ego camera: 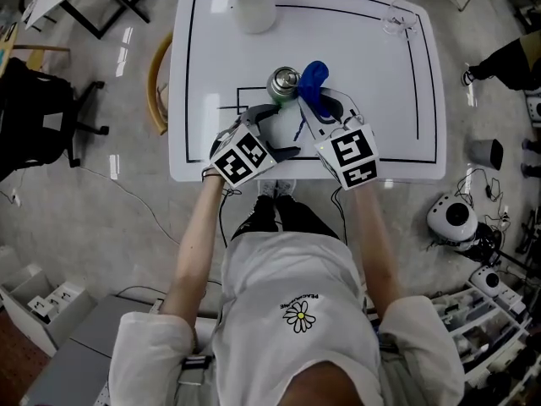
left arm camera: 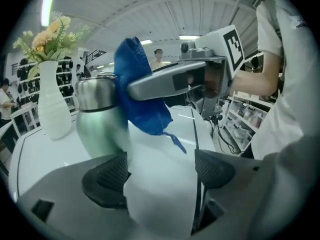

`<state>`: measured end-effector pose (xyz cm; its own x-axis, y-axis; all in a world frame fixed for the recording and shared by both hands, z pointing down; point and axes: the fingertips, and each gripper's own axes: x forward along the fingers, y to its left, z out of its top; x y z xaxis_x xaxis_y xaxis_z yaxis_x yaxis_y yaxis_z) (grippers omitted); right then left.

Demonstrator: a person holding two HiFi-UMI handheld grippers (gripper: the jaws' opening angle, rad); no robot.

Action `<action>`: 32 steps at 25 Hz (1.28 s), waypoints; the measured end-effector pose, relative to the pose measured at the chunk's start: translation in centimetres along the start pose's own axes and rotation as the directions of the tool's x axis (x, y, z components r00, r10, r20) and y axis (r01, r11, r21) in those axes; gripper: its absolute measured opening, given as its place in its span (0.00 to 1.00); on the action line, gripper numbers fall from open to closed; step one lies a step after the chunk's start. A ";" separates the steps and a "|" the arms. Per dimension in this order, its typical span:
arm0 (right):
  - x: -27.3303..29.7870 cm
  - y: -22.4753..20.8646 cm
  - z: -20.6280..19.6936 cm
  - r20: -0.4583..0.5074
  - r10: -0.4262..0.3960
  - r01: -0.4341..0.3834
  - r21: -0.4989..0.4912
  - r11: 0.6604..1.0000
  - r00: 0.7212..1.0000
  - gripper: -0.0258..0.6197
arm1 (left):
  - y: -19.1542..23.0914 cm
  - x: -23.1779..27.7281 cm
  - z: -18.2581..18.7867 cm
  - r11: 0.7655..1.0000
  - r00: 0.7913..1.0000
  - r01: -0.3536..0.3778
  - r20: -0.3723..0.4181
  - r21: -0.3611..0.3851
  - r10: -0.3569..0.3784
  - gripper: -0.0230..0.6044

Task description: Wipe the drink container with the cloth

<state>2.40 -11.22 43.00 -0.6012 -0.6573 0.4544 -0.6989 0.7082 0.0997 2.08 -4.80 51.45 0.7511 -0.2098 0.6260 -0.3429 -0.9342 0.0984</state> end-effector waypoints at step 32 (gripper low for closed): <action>0.7 -0.8 -0.4 -0.018 -0.001 0.001 -0.001 1.000 1.000 0.11 | 4.8 -0.9 -0.3 0.981 0.990 -0.139 0.008 -0.137 0.142 0.69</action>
<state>2.72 -12.19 43.62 -0.5933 -0.6532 0.4704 -0.6991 0.7078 0.1012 -0.37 -8.97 51.60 0.6995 -0.3426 0.6272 -0.5183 -0.8474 0.1151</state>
